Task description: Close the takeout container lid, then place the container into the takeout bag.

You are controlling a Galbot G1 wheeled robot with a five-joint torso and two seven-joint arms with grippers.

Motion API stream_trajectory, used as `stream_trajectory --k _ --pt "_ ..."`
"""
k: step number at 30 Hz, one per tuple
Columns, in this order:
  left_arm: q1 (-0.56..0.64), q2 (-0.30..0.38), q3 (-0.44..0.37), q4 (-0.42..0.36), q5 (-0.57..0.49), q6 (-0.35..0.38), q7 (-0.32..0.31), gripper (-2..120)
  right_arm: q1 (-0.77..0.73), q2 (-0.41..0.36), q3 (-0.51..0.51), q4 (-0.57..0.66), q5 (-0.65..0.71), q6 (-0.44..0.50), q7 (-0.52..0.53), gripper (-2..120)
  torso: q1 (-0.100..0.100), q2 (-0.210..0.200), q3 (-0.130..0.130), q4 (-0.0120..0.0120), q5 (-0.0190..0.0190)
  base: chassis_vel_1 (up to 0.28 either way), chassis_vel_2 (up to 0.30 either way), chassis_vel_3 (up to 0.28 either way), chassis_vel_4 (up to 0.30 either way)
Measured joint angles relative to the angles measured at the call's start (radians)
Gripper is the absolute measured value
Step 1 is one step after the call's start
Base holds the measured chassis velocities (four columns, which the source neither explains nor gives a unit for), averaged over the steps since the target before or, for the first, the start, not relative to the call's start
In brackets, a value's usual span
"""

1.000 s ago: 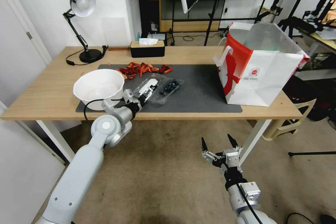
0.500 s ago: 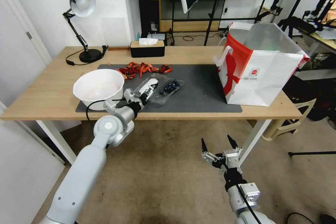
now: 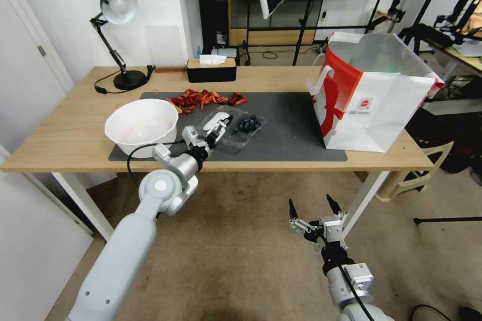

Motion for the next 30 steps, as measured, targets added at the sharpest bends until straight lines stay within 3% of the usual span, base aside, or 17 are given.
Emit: stream_trajectory --k 6,23,30 --pt "0.037 -0.017 0.036 -0.057 0.055 -0.012 -0.002 100 -0.002 0.0 0.0 0.001 0.001 0.003 0.001 100 0.0 0.0 0.0 0.0 0.0 0.0 0.0 0.0 0.0" --pt "0.104 -0.067 0.108 -0.092 0.136 -0.033 -0.009 100 -0.008 -0.005 0.001 0.001 0.007 0.012 0.002 100 0.0 0.0 0.0 0.0 0.0 0.0 0.0 0.0 0.0" --pt "0.131 -0.069 0.094 -0.135 0.142 -0.05 0.017 100 -0.008 -0.005 0.001 -0.004 0.008 0.013 0.001 100 0.0 0.0 0.0 0.0 0.0 0.0 0.0 0.0 0.0"
